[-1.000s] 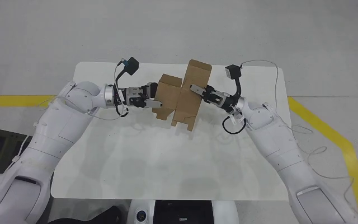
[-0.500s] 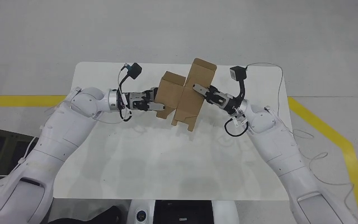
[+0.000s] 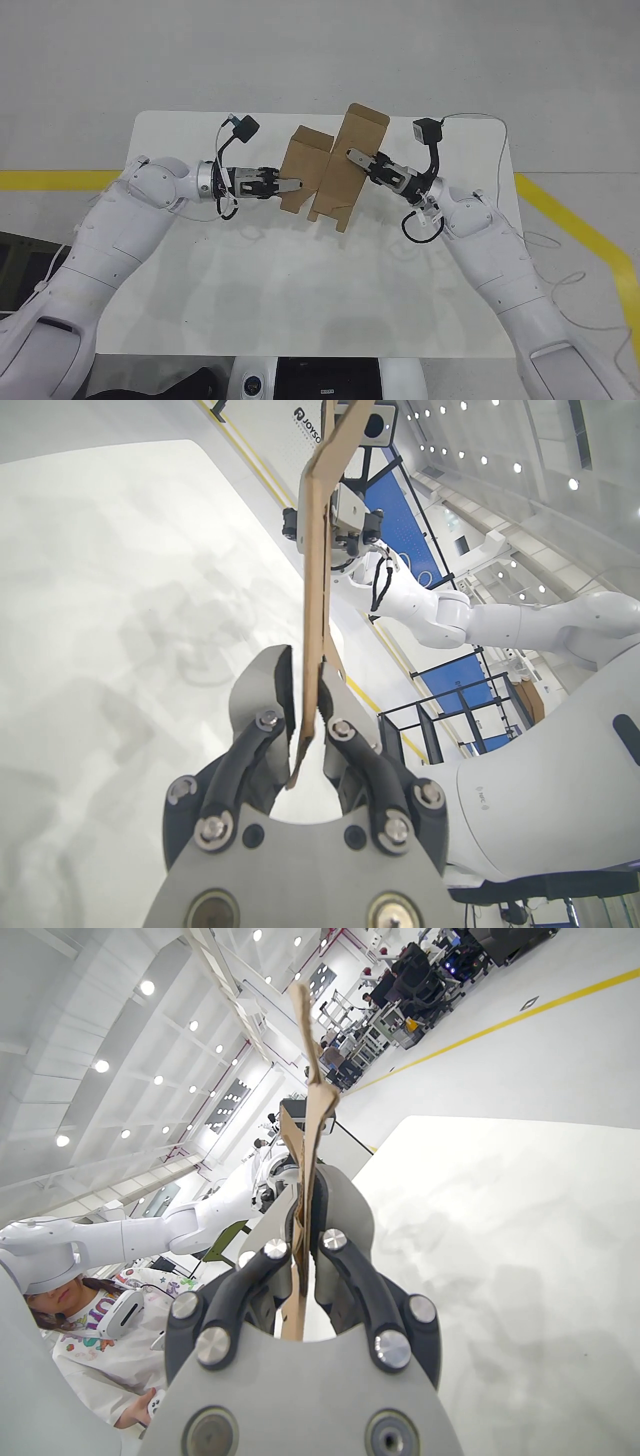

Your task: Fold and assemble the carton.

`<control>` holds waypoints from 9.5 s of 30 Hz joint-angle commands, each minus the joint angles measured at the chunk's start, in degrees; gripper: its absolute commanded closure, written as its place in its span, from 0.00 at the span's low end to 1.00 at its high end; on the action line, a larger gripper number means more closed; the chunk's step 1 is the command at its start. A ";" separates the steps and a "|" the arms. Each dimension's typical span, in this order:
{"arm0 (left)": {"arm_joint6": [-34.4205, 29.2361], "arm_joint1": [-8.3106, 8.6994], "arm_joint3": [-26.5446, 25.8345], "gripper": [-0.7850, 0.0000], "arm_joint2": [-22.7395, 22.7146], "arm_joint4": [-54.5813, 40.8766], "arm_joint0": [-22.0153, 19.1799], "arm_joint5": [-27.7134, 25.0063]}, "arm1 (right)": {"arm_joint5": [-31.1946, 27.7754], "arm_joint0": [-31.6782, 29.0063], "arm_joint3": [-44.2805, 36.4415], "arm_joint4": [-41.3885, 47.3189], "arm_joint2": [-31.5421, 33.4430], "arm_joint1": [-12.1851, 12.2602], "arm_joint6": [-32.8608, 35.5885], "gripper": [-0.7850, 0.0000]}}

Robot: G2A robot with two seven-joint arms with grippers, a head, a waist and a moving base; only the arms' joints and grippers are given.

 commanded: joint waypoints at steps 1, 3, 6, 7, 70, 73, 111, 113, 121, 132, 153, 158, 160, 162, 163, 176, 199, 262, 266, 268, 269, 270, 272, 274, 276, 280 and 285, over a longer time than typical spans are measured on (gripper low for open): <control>-0.33 0.17 -0.28 1.00 -0.15 -0.70 -0.03 0.34 | 0.09 -0.02 0.10 -0.48 0.15 -0.03 -0.43 1.00; -0.73 0.37 -0.52 1.00 -0.37 -1.52 -0.06 0.73 | 0.02 -0.04 0.08 -1.04 0.16 -0.06 -0.50 0.75; -1.82 0.71 -0.70 1.00 -0.79 -3.16 -0.16 1.83 | 0.06 -0.03 0.02 -1.65 0.40 -0.03 -0.36 0.00; -2.35 0.85 -0.68 1.00 -0.96 -3.78 -0.22 2.36 | -0.20 0.00 -0.02 -1.77 0.68 0.03 -0.36 0.00; -19.79 10.59 -10.87 1.00 5.20 -14.21 -1.74 19.77 | 7.65 9.58 -4.46 24.30 -19.18 13.54 29.24 1.00; -19.69 10.72 -10.64 1.00 5.55 -14.55 -1.93 19.67 | 6.91 10.23 -4.16 25.55 -20.63 13.85 28.50 1.00; -7.75 6.20 -0.62 0.00 2.80 -19.99 -1.49 12.45 | 2.36 11.18 4.98 22.65 -20.79 10.16 10.94 1.00; -8.09 6.01 -0.69 0.00 2.42 -20.47 -1.35 12.71 | 2.63 11.03 5.51 21.90 -20.48 9.93 10.42 1.00; -11.24 6.00 -1.47 0.00 -0.56 -22.87 -0.49 13.94 | 3.66 10.47 6.59 18.12 -19.33 9.14 8.73 1.00; -12.62 6.23 -3.94 0.00 -4.73 -23.29 1.51 15.18 | 4.37 9.70 5.94 15.17 -17.74 8.25 8.28 1.00; -9.12 3.85 0.01 0.17 -5.00 -18.29 1.67 17.91 | 4.71 8.78 5.28 11.33 -15.51 6.46 8.23 1.00; -9.50 3.23 1.40 0.35 -4.91 -17.43 1.29 18.02 | 4.59 8.40 5.23 10.88 -14.72 6.21 8.18 1.00; -9.39 2.99 2.05 0.40 -4.77 -16.71 1.16 18.41 | 4.55 8.27 5.34 10.79 -14.35 6.15 8.26 1.00; -9.18 2.75 2.64 0.49 -4.65 -15.90 0.97 18.74 | 4.51 8.14 5.37 10.71 -14.03 6.08 8.46 1.00; -9.15 2.63 2.86 0.51 -4.59 -15.55 0.90 18.76 | 4.54 8.09 5.39 10.68 -13.87 6.05 8.55 1.00; -8.76 1.36 5.25 0.60 -4.50 -12.39 0.34 19.18 | 4.78 7.29 5.27 9.99 -12.02 5.65 9.60 1.00; -8.98 -0.20 7.64 1.00 -6.27 -11.46 0.28 20.55 | 5.09 6.30 5.10 8.83 -9.63 4.83 10.97 1.00; -18.03 4.25 -12.43 1.00 -10.88 -9.24 7.47 18.04 | 4.19 17.49 2.65 23.58 -26.57 8.38 25.77 0.73; -17.74 4.47 -12.66 1.00 -10.50 -9.16 7.42 17.74 | 3.95 18.51 3.11 24.82 -28.65 7.84 25.53 0.73; -17.61 4.57 -12.68 1.00 -10.32 -9.08 7.36 17.61 | 3.93 19.00 3.36 25.39 -29.68 7.56 25.51 0.73; -17.49 4.62 -12.71 1.00 -10.25 -9.08 7.33 17.49 | 3.93 19.22 3.51 25.73 -30.18 7.42 25.51 0.73; -17.42 4.67 -12.70 1.00 -10.16 -8.98 7.29 17.42 | 3.95 19.43 3.62 26.14 -30.65 7.30 25.53 0.73; -17.22 4.77 -12.65 1.00 -10.03 -8.98 7.23 17.22 | 3.85 19.82 3.86 26.99 -31.44 7.10 25.44 0.73; -16.97 4.85 -12.58 1.00 -9.91 -8.91 7.17 16.97 | 3.68 20.09 4.10 27.98 -32.08 6.97 25.26 0.73; -16.83 4.94 -12.45 1.00 -9.76 -8.80 7.07 16.83 | 3.32 20.19 4.11 29.39 -32.52 6.93 24.90 0.74; -16.64 5.11 -12.28 1.00 -9.46 -8.81 6.90 16.64 | 3.24 20.41 3.78 31.72 -33.19 7.17 24.83 0.77; -16.44 5.35 -12.29 1.00 -9.13 -8.91 6.83 16.44 | 4.19 21.14 3.30 32.67 -33.97 7.74 25.78 0.78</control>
